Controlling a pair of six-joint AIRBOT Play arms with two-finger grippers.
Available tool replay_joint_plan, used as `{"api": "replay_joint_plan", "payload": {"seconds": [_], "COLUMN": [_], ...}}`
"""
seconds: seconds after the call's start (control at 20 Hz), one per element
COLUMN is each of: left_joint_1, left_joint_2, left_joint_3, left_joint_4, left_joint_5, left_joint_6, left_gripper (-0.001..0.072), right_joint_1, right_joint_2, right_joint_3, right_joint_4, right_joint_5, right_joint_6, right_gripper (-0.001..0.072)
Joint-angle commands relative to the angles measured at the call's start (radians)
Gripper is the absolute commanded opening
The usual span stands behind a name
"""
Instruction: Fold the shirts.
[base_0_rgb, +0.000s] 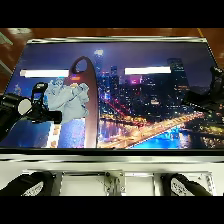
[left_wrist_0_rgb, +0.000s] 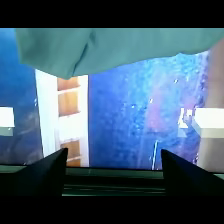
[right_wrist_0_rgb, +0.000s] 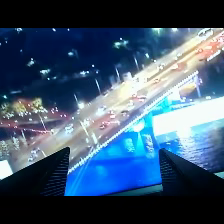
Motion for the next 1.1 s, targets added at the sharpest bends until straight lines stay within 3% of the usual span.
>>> {"api": "replay_joint_plan", "payload": {"seconds": [0.0, 0.25, 0.45, 0.6, 0.7, 0.8, 1.05], "left_joint_1": [0.0, 0.0, 0.026, 0.113, 0.15, 0.166, 0.163], "left_joint_2": [0.0, 0.0, -0.07, -0.311, -0.518, -0.712, -0.95], "left_joint_3": [0.0, 0.0, 0.032, 0.214, 0.39, 0.579, 0.844], "left_joint_4": [-0.041, -0.05, -0.045, -0.05, -0.058, -0.064, -0.146], "left_joint_5": [0.035, 0.034, 0.217, 0.222, 0.122, 0.025, -0.006], "left_joint_6": [0.0, -0.004, 0.051, 0.128, 0.199, 0.213, 0.279], "left_gripper": [0.0705, 0.0703, 0.0707, 0.0713, 0.0715, 0.0715, 0.0716], "right_joint_1": [0.0, 0.0, 0.0, 0.0, 0.0, 0.0, 0.0], "right_joint_2": [0.0, 0.0, -0.001, -0.001, -0.002, -0.002, -0.001], "right_joint_3": [0.001, 0.001, 0.001, 0.001, 0.001, 0.001, 0.001], "right_joint_4": [-0.003, -0.001, 0.005, 0.005, 0.004, 0.004, 0.004], "right_joint_5": [-0.042, -0.052, -0.069, -0.069, -0.069, -0.069, -0.069], "right_joint_6": [0.0, 0.0, 0.0, 0.0, -0.002, -0.002, -0.001], "right_gripper": [0.0675, 0.0675, 0.0675, 0.0675, 0.0675, 0.0675, 0.0674]}}
